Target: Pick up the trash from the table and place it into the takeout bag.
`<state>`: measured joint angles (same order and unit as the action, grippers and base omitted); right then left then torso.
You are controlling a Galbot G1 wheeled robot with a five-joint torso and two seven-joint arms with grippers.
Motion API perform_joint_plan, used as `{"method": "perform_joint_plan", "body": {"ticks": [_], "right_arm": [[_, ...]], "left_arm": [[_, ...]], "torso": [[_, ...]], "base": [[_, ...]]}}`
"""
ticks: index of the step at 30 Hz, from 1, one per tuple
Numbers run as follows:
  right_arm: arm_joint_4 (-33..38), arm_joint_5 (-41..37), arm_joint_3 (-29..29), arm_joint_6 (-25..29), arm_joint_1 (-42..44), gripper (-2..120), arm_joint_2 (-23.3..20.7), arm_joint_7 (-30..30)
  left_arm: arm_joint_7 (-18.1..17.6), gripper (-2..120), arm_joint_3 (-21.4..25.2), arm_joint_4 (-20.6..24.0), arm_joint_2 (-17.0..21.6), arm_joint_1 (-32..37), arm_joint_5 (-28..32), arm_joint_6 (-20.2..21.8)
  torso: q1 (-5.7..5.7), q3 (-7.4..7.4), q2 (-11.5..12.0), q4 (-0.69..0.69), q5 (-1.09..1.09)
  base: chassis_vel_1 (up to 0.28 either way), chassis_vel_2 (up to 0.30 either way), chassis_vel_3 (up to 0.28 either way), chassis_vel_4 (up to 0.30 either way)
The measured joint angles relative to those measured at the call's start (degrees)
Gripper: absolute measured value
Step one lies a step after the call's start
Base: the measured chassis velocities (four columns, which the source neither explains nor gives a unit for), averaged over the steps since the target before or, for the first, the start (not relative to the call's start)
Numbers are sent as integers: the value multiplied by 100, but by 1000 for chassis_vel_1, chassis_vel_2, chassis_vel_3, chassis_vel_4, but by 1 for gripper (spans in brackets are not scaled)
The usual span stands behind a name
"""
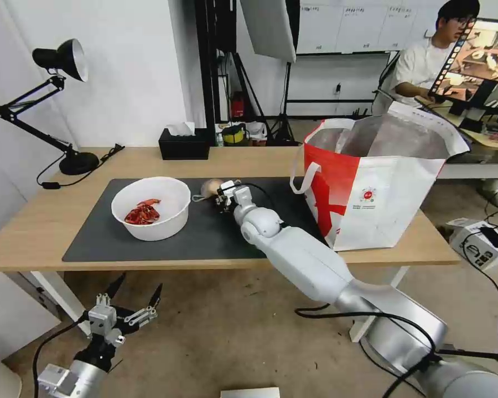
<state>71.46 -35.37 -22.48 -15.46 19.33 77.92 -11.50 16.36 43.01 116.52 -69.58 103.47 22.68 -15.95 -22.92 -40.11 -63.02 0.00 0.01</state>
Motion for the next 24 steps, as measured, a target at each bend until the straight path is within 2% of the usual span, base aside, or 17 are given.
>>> {"method": "perform_joint_plan", "body": {"ticks": [1, 4, 5, 7, 9, 11, 12, 15, 16, 19, 24], "right_arm": [[0, 0, 0, 0, 0, 8, 0, 0], [1219, 217, 376, 132, 559, 8, -644, -95], [1219, 217, 376, 132, 559, 8, -644, -95], [1853, 249, 594, 170, 960, 8, -991, -161], [1991, 257, 642, 179, 1065, 8, -1066, -170], [2919, 331, 946, 248, 1759, 8, -1576, -200], [2919, 331, 946, 248, 1759, 8, -1576, -200], [3695, 419, 1303, 369, 2425, 7, -2029, -240], [3695, 419, 1303, 369, 2425, 7, -2029, -240], [4268, 435, 1802, 551, 2871, 7, -2278, -338], [4665, 416, 2319, 753, 3023, 7, -2388, -524]], "left_arm": [[0, 100, 0, 0, 0, 0, 0, 0], [-2, 100, -26, 2, 2, -12, -2, 0], [-2, 100, -26, 2, 2, -12, -2, 0], [-6, 100, -63, -4, 2, -35, -4, -1], [-5, 100, -73, -7, 2, -41, -5, -2], [-7, 100, -124, -15, -1, -61, -21, -2], [-7, 100, -124, -15, -1, -61, -21, -2], [-8, 100, -173, -18, -6, -88, -31, -2], [-8, 100, -173, -18, -6, -88, -31, -2], [-11, 100, -217, -24, -19, -110, -46, -2], [-13, 100, -242, -29, -34, -119, -64, -1]], "torso": [[0, 0, 0, 0, 0], [1, 1, 0, -1, 0], [1, 1, 0, -1, 0], [0, 0, 0, -1, -1], [0, 1, 0, -1, 1], [1, 1, 0, 0, -1], [1, 1, 0, 0, -1], [1, 1, 0, -1, 0], [1, 1, 0, -1, 0], [1, 1, -1, -1, -1], [1, 1, 0, 0, -1]], "base": [[0, 0, 0, 0], [0, 0, 0, 0], [0, 0, 0, 0], [0, 0, 0, 0], [0, 0, 0, 0], [0, 0, 0, 0], [0, 0, 0, 0], [0, 0, 0, 0], [0, 0, 0, 0], [0, 0, 0, 0], [0, 0, 0, 0]]}}
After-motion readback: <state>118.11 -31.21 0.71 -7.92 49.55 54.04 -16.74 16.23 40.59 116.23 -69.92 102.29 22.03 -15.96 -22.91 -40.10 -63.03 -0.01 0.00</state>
